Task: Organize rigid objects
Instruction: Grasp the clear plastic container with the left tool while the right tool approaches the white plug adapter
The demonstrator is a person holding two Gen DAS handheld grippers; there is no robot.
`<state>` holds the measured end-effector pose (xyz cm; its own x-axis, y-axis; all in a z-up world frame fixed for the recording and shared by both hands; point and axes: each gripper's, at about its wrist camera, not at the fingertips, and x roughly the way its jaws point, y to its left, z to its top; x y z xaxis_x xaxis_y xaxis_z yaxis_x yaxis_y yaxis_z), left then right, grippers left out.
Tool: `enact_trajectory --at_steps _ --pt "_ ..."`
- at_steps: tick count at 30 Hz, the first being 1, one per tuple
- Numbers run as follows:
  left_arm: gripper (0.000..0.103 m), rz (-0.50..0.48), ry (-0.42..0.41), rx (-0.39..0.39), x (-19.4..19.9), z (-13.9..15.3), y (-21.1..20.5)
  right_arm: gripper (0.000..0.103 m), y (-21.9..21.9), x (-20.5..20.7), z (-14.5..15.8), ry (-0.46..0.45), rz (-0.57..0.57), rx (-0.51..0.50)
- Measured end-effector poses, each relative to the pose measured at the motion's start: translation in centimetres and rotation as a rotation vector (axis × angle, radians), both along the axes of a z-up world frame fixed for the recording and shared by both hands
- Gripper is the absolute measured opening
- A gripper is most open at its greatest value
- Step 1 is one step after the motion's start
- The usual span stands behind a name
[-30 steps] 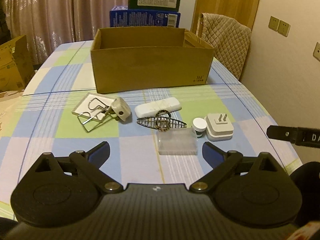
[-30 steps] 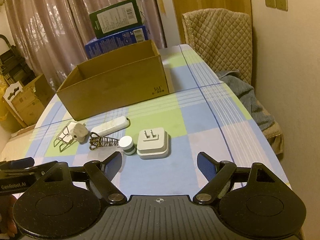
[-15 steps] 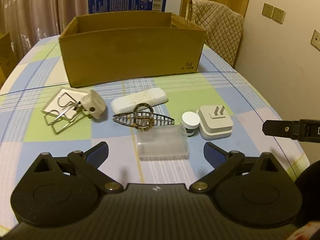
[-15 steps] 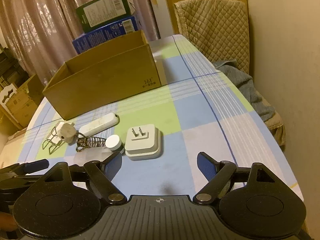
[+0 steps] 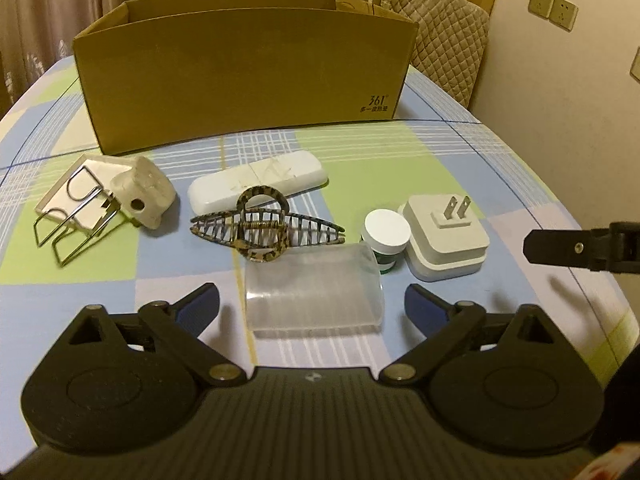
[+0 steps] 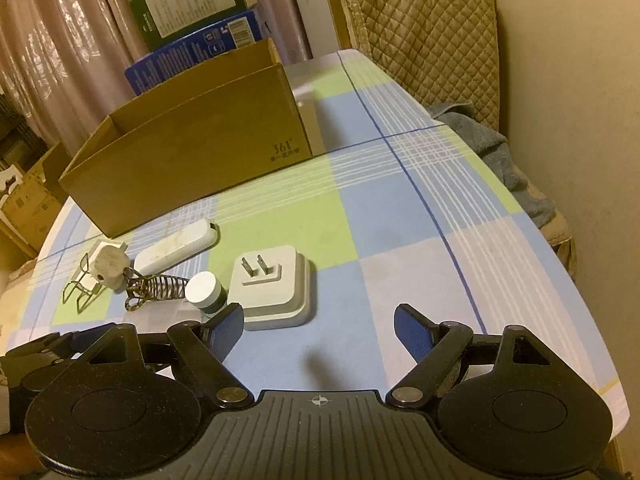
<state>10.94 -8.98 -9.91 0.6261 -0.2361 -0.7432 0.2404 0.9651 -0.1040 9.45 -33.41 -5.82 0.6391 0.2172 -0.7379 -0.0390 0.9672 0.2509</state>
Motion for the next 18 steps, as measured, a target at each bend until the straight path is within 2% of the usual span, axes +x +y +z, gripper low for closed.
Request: enact_trajectory --at_steps 3,6,12,18 --pt "0.087 -0.019 -0.005 0.015 0.4 -0.2 -0.2 0.080 0.2 0.4 -0.4 0.005 0.001 -0.004" --pt "0.072 -0.034 0.015 0.021 0.6 -0.6 -0.1 0.079 0.5 0.7 -0.7 0.011 0.005 -0.012" --pt "0.068 -0.042 0.027 0.040 -0.3 0.0 1.2 0.080 1.3 0.8 -1.2 0.016 0.036 -0.035" --pt "0.068 0.037 0.013 0.054 -1.2 0.4 4.4 0.080 2.7 1.5 -1.9 0.010 0.106 -0.050"
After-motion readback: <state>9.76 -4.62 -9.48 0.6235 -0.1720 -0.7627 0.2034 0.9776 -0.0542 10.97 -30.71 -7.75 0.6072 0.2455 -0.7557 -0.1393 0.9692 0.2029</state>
